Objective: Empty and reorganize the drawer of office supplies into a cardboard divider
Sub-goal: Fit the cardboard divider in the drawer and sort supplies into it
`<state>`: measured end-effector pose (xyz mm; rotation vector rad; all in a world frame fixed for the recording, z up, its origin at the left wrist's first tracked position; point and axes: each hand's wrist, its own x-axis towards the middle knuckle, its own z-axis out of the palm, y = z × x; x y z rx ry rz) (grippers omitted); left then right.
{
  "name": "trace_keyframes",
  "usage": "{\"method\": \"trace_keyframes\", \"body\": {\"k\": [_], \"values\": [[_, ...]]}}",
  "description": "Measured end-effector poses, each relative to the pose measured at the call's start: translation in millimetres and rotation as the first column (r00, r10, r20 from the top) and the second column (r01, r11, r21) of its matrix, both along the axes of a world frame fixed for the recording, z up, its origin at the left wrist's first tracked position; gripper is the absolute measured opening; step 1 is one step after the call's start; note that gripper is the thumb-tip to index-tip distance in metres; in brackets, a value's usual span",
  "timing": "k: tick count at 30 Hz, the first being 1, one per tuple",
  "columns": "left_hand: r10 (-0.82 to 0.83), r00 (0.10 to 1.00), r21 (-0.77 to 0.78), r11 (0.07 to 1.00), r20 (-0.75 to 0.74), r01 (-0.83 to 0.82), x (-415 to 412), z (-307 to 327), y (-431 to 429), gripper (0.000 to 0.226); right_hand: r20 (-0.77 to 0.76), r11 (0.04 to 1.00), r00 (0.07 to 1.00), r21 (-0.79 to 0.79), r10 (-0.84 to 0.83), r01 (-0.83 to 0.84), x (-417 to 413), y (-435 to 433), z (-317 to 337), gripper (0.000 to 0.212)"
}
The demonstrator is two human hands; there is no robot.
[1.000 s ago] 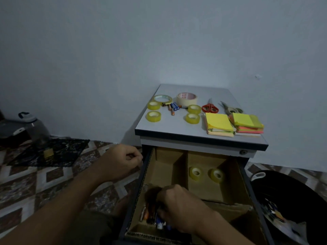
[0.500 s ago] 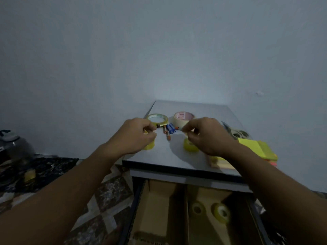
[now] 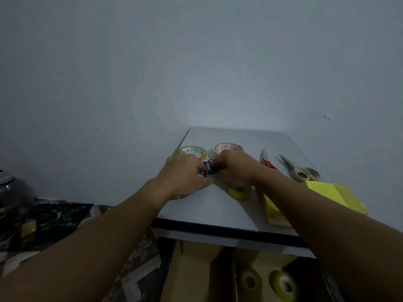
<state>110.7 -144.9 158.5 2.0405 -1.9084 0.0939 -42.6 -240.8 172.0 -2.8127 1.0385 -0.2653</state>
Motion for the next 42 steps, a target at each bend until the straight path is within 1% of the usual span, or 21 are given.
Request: {"method": "trace_keyframes", "body": {"k": [4,7,11,14,18,20,22,23,25,28,30,32,35,39,42], "values": [[0.028,0.997,-0.034,0.999,0.077,-0.026,0,-1,2,0.031,0.013,1.0,1.0,-0.009,-0.017,0.017,-1,0,-2,0.027],[0.013,0.996,-0.037,0.999,0.086,-0.01,-1,1,4,0.031,0.043,1.0,0.999,0.011,-0.008,0.007,-1,4,1,0.027],[0.032,0.993,-0.023,0.999,0.111,-0.029,-4,5,8,0.029,0.0,1.0,1.0,0.012,0.025,-0.025,-1,9,1,0.032],[0.046,0.992,-0.043,0.998,0.121,-0.041,-3,5,13,0.028,-0.009,0.999,1.0,0.035,0.006,-0.006,-3,8,3,0.028],[0.044,0.99,0.004,0.999,0.133,-0.045,1,14,21,0.034,0.024,0.999,1.0,0.052,-0.016,0.014,-4,6,5,0.021],[0.031,0.994,0.034,0.999,0.109,-0.035,3,18,23,0.045,0.021,0.999,1.0,0.052,0.0,-0.001,-3,7,6,0.034],[-0.01,1.0,0.093,0.996,0.029,0.007,5,20,21,0.054,-0.01,0.997,0.999,0.073,0.033,-0.032,-2,8,7,0.048],[-0.033,0.999,0.122,0.992,-0.014,0.035,7,21,20,0.055,-0.028,0.996,0.998,0.077,0.048,-0.046,-2,8,7,0.05],[-0.066,0.996,0.157,0.985,-0.053,0.074,9,21,16,0.05,-0.048,0.995,0.997,0.076,0.067,-0.063,-3,7,7,0.045],[-0.087,0.994,0.148,0.984,-0.067,0.096,12,19,12,0.039,-0.037,0.995,0.996,0.067,0.08,-0.077,-5,6,8,0.036],[-0.083,0.992,0.146,0.985,-0.094,0.096,15,17,8,0.037,-0.032,0.996,0.996,0.054,0.077,-0.075,-5,6,10,0.033],[-0.062,0.993,0.15,0.986,-0.101,0.077,17,17,5,0.043,-0.03,0.996,0.997,0.06,0.067,-0.065,-5,6,12,0.036],[-0.046,0.996,0.153,0.987,-0.07,0.057,19,19,3,0.052,-0.014,0.994,0.998,0.094,0.064,-0.063,-6,7,14,0.048],[-0.093,0.988,0.157,0.981,-0.122,0.112,19,20,4,0.047,-0.02,0.984,0.996,0.155,0.089,-0.085,-8,5,14,0.049],[-0.089,0.984,0.125,0.986,-0.156,0.109,19,18,4,0.042,-0.018,0.983,0.997,0.166,0.08,-0.076,-8,3,15,0.047]]}}
